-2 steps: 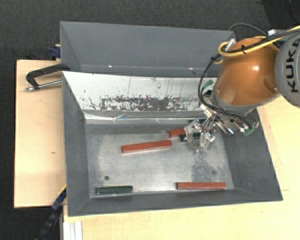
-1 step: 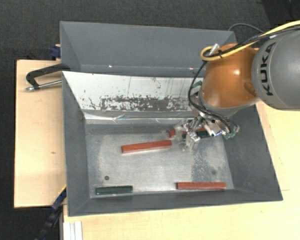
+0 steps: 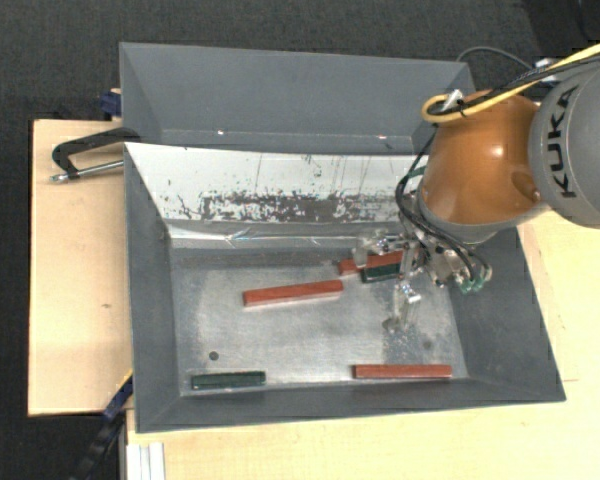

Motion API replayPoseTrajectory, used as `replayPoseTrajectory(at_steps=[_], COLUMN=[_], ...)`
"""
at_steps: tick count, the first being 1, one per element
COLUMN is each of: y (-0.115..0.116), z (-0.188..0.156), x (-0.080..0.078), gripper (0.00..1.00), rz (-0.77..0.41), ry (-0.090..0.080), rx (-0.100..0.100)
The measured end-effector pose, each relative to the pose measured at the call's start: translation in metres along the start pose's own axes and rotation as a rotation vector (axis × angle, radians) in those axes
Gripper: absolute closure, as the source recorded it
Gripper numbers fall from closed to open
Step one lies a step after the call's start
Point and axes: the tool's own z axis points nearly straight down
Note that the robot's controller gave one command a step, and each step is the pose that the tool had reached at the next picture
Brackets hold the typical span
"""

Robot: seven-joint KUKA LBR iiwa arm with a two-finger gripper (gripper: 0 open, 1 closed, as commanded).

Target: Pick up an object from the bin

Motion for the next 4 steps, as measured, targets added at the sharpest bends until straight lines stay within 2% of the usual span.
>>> replayPoseTrajectory(at_steps=[1, 2, 3, 4], y=[0.000, -0.015, 0.014, 0.020], z=[-0.009, 0.043, 0.071, 0.085], x=[0.005, -0.035, -0.049, -0.065], gripper=[0.00, 0.00, 0.00, 1.00], rz=[0.014, -0.015, -0.081, 0.003], ry=[-0.001, -0.011, 0.004, -0.002], rx=[0.001, 0.004, -0.001, 0.000])
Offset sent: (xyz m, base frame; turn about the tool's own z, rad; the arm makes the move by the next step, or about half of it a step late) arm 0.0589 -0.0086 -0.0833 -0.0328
